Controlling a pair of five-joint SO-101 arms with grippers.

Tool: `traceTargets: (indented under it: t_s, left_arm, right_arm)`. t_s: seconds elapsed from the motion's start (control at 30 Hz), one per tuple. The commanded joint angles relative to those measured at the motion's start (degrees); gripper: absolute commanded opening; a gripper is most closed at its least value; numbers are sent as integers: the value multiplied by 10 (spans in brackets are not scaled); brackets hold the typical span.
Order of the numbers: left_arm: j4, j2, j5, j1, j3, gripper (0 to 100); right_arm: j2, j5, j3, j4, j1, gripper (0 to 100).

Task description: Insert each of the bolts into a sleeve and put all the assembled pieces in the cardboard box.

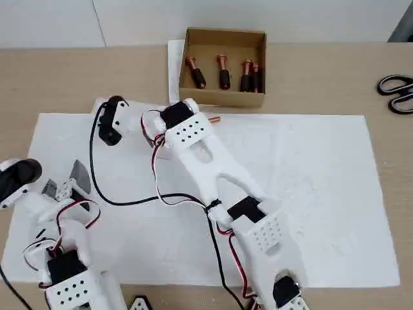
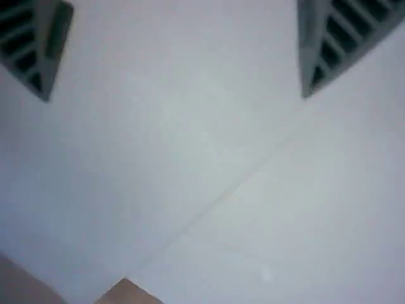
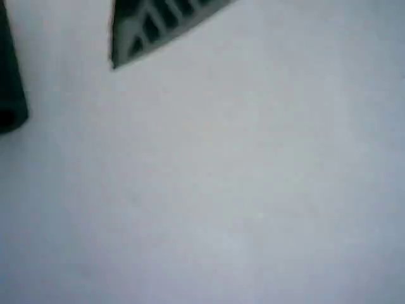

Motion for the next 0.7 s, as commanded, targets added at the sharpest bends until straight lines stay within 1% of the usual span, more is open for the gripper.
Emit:
traceTargets:
  t_s: [0.0,0.27,0.47,0.67]
  left_arm:
    - [-15,-8,5,-2,-6,240]
    - [-15,-8,5,-2,-6,240]
    - [-15,-8,5,-2,-6,240]
    - [-15,-8,5,-2,-6,240]
  right_arm:
    - [-40,32,-8,-8,-5,169]
    - [-5,114,-8,-12,-3,169]
    - [32,121,-8,-57,9,169]
    - [65,121,-9,-75,16,169]
